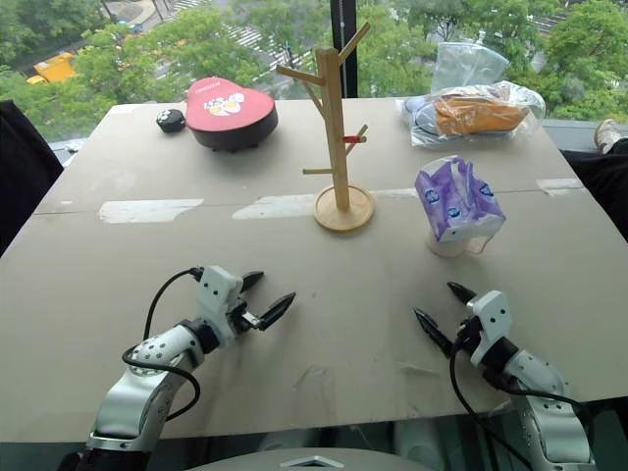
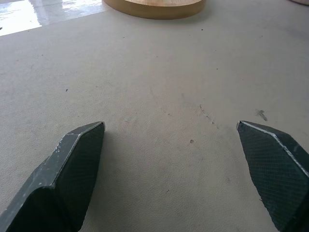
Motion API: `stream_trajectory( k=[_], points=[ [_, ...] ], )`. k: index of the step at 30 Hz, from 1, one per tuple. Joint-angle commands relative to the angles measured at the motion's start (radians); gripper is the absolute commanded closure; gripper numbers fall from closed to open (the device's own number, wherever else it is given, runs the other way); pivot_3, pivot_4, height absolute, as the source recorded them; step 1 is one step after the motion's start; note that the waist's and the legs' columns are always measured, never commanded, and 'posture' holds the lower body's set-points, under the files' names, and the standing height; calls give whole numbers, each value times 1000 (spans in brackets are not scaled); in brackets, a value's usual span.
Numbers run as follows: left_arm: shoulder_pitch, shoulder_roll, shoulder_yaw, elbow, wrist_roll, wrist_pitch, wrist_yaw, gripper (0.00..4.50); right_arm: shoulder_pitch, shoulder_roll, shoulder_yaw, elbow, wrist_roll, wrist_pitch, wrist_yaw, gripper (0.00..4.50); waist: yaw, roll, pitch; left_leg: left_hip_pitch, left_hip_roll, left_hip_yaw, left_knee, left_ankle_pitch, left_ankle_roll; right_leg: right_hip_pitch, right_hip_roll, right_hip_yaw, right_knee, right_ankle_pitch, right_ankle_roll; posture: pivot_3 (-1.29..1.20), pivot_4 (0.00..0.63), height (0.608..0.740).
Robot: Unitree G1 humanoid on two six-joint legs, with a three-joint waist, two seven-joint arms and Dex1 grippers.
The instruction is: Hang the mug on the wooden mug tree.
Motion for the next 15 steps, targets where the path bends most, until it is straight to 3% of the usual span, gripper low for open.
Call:
stream_trajectory(
  k=[1,10,15],
  points=[
    [30,2,-56,-2,-5,25,-34,0,10,-7,-22,15,-4,11,-14,53,0,0,0,0,0,0,0,0,0,0,0,0,0,0,0,0,150,740],
    [-24,51,-76,-139,-128,87,-157,0,11,-29,-89,-109,81,46,-15,53,1,4,12,-3,-1,-1,0,0,0,-2,-1,-1,0,0,0,0,150,740],
    [-164,76,-64,-234,-284,203,-218,0,-29,-96,-265,-152,216,132,-37,53,1,2,18,-9,-1,-3,1,0,0,-6,-1,-3,0,0,0,0,150,740]
  ],
)
